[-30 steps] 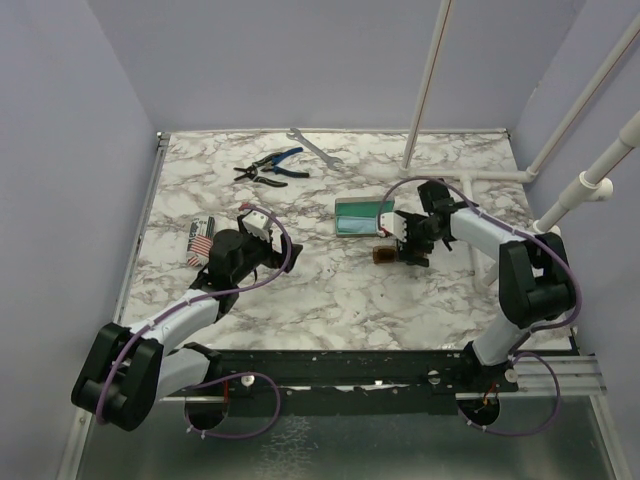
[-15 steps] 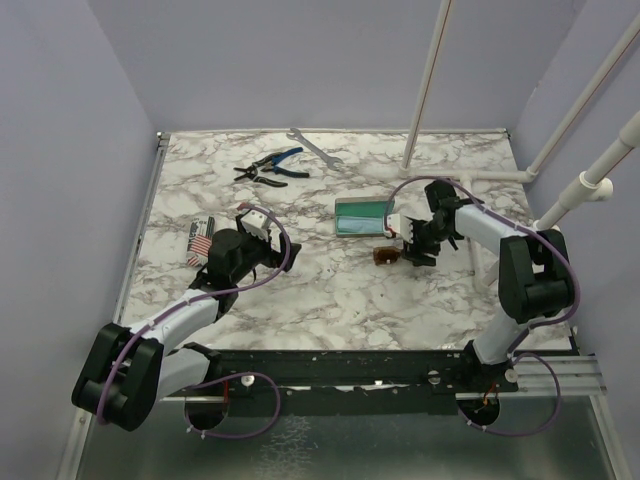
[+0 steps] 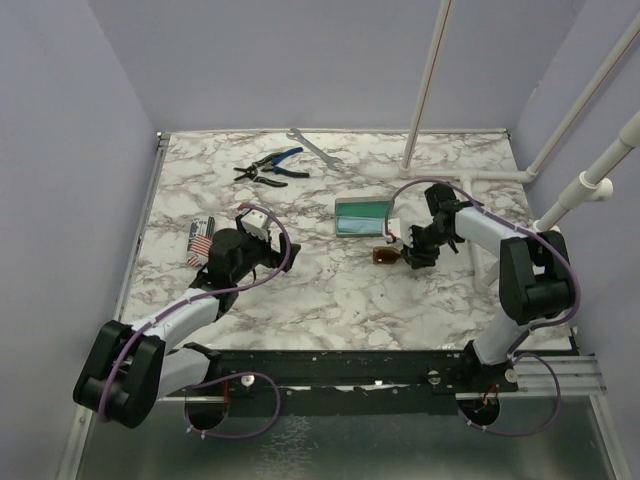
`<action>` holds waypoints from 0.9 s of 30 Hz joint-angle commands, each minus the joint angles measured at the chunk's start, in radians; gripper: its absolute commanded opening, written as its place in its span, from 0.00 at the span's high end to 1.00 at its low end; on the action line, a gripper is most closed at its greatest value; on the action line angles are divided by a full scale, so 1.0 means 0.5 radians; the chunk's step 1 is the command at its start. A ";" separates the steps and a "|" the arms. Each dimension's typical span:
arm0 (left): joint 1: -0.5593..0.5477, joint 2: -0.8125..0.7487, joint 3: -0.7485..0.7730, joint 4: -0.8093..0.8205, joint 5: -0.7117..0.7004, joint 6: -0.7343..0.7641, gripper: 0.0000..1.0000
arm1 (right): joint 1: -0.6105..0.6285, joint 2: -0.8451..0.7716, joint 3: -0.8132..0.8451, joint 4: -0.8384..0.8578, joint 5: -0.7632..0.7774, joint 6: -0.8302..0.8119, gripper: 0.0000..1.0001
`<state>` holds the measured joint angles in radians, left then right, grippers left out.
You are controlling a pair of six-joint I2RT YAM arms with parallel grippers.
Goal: Organize the sunglasses
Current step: Pick up the sunglasses from the center of the board, then place the sunglasses in the sunglasses case.
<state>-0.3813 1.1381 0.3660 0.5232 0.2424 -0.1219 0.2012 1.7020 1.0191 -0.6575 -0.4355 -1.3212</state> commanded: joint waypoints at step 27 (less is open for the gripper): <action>0.051 0.028 0.029 -0.011 -0.003 0.048 0.01 | 0.266 0.309 0.743 0.092 -0.100 0.081 0.84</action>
<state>-0.3653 1.1458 0.3660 0.5224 0.2424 -0.1089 0.3225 1.8317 1.3575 -0.6209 -0.5064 -1.2613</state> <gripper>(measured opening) 0.988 0.460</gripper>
